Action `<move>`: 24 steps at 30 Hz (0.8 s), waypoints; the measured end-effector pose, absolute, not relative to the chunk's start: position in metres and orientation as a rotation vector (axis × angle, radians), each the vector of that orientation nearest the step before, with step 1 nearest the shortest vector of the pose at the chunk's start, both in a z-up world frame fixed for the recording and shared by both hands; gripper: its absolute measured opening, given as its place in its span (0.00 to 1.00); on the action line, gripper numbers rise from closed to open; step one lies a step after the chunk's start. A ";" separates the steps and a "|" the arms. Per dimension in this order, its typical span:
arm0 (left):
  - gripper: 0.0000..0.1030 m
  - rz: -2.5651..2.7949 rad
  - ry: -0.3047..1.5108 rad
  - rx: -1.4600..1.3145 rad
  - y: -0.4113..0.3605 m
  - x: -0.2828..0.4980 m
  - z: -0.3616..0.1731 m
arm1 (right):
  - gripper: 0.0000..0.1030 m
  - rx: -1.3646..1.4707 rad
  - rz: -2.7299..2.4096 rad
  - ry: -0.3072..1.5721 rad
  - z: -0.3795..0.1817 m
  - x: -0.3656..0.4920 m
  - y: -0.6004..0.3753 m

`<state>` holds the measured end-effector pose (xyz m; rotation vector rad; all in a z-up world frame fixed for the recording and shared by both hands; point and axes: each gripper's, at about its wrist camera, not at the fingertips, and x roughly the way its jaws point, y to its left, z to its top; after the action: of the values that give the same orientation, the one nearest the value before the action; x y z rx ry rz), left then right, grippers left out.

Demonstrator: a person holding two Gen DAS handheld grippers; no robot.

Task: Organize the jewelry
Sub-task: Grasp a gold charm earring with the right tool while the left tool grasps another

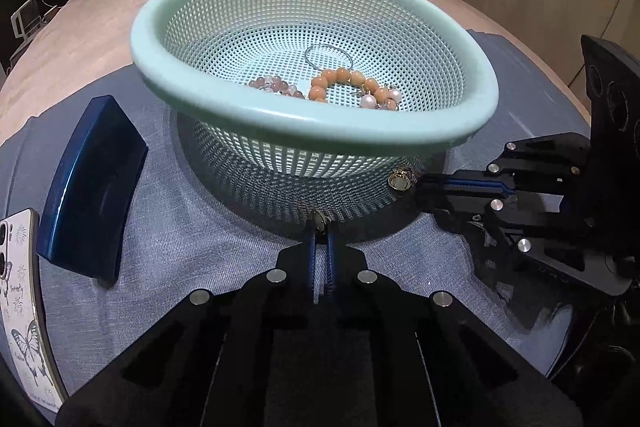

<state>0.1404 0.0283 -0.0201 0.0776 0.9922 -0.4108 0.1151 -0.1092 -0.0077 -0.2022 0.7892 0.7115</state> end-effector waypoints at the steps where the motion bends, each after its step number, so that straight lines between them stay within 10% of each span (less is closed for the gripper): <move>1: 0.03 -0.408 0.992 0.082 0.028 0.140 -0.020 | 0.06 -0.204 0.700 0.785 -0.006 0.114 -0.111; 12: 0.03 -0.374 1.008 0.123 0.030 0.134 -0.016 | 0.34 -0.209 0.686 0.820 -0.008 0.121 -0.100; 24: 0.03 -0.347 1.036 0.136 0.031 0.130 -0.012 | 0.14 -0.251 0.606 0.832 -0.006 0.123 -0.094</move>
<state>0.1296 0.0312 -0.0118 0.1359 1.0362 -0.3468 0.1230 -0.0938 -0.0058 -0.2512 0.8323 0.6055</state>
